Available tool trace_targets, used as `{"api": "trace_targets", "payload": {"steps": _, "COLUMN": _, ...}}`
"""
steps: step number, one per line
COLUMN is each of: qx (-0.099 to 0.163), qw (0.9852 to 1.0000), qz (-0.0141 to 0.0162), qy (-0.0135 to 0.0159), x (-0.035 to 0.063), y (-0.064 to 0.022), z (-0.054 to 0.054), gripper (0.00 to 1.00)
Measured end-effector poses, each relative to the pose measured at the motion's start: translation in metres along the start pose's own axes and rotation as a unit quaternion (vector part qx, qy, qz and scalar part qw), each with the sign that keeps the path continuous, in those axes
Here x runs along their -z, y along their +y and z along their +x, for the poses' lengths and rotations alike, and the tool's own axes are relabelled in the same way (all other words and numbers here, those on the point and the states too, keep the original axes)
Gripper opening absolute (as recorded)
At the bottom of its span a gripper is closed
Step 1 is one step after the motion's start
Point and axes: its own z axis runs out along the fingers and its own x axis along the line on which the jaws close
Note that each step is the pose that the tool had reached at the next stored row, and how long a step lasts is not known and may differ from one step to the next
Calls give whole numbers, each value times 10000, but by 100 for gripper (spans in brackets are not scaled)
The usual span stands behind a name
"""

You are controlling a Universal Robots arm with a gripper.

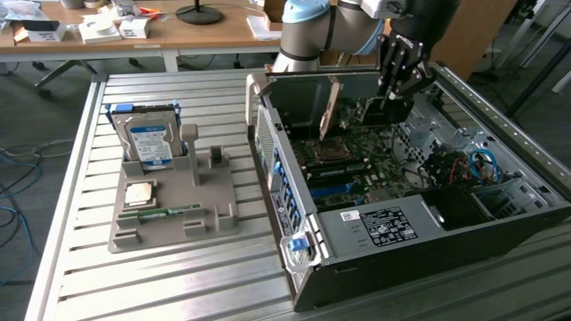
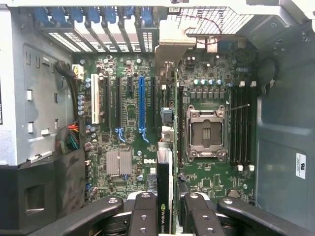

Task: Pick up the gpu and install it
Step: 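Insert the gpu into the slot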

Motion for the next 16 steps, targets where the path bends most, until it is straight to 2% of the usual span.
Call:
{"api": "trace_targets", "payload": {"steps": 10, "qx": 1, "qw": 10000, "qz": 0, "qy": 1, "x": -74, "y": -2, "z": 8, "gripper": 26}}
{"api": "trace_targets", "payload": {"steps": 16, "qx": 2, "qw": 10000, "qz": 0, "qy": 1, "x": -77, "y": -3, "z": 30, "gripper": 26}}
